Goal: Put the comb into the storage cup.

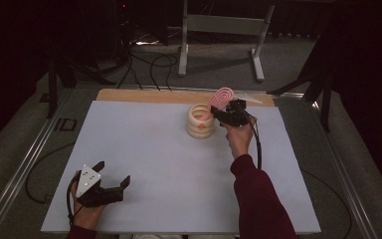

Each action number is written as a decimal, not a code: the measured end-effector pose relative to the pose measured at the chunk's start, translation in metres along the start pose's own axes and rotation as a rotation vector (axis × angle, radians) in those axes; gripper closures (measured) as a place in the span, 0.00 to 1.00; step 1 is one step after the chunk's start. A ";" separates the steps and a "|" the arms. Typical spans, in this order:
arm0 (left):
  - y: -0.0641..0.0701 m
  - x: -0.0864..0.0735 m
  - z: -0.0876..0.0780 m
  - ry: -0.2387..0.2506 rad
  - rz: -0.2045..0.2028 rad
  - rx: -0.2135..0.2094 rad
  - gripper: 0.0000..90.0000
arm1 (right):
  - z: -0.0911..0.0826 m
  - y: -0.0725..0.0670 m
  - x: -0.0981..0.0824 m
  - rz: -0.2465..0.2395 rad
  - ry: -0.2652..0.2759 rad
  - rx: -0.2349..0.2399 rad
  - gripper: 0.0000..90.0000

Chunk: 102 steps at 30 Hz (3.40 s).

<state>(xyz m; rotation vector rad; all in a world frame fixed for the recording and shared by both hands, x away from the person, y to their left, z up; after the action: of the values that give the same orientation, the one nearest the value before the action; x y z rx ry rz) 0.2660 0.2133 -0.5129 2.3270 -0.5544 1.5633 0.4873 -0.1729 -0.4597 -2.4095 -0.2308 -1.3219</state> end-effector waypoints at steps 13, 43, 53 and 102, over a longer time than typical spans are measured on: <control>-0.001 0.000 -0.001 0.001 -0.001 0.004 0.01 | -0.008 0.001 0.001 -0.087 -0.026 -0.014 0.13; 0.000 0.000 0.000 0.005 -0.002 0.013 0.01 | -0.036 0.008 -0.010 -0.182 -0.083 -0.009 0.11; 0.000 0.000 0.000 0.006 -0.002 0.015 0.01 | -0.046 0.006 -0.021 -0.192 -0.082 0.020 0.11; -0.008 0.005 -0.004 0.011 0.020 0.055 0.00 | -0.138 0.010 -0.104 -0.305 0.000 0.031 0.11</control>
<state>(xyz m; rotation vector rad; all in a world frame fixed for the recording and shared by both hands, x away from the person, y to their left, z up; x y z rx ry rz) 0.2686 0.2216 -0.5066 2.3590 -0.5401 1.6191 0.3269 -0.2336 -0.4828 -2.4174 -0.6350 -1.4314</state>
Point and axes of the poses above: each handheld gripper's, and its own axes: z roughly forward along the jaws, x roughly out of its top, y roughly to its right, the point moved 4 cm from there along z, roughly forward along the jaws
